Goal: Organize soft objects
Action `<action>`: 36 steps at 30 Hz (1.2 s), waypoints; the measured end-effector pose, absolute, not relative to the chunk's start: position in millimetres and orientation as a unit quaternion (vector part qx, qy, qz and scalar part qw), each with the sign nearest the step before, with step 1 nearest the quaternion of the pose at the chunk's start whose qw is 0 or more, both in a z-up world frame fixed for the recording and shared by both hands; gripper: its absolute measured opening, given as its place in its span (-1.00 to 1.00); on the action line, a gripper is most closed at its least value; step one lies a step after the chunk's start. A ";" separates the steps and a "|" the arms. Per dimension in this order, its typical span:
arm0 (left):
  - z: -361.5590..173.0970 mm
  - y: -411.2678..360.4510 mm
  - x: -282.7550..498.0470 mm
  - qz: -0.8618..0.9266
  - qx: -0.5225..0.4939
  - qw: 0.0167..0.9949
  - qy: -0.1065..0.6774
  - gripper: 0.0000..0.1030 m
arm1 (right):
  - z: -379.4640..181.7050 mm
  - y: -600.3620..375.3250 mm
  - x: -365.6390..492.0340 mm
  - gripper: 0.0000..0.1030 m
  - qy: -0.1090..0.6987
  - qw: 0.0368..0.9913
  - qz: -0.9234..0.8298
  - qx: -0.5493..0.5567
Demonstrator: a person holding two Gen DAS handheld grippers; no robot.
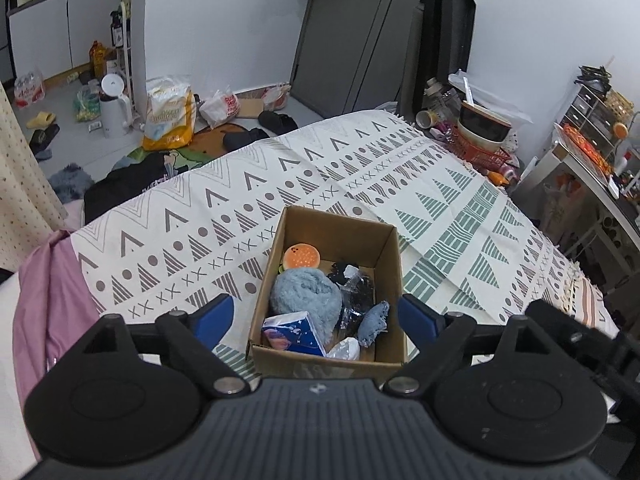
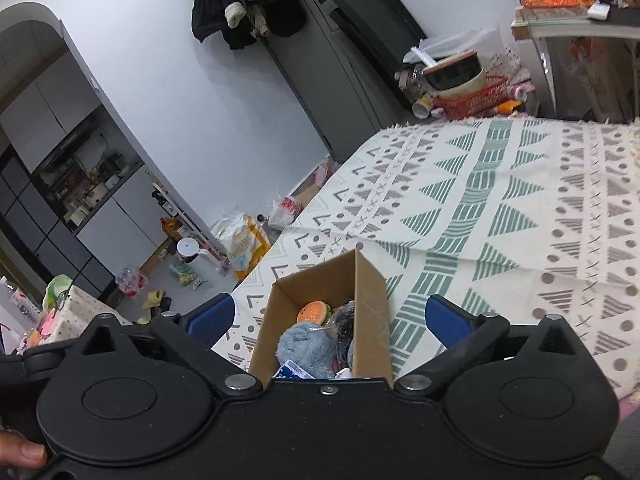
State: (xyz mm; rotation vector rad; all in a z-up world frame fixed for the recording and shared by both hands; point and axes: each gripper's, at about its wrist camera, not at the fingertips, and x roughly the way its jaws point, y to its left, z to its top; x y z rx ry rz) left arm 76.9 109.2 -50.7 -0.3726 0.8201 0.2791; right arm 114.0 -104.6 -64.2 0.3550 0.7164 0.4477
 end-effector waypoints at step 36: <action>22.5 72.2 -10.9 0.127 -0.154 0.905 0.375 0.85 | 3.5 -141.0 26.8 1.00 0.353 0.919 0.164 0.063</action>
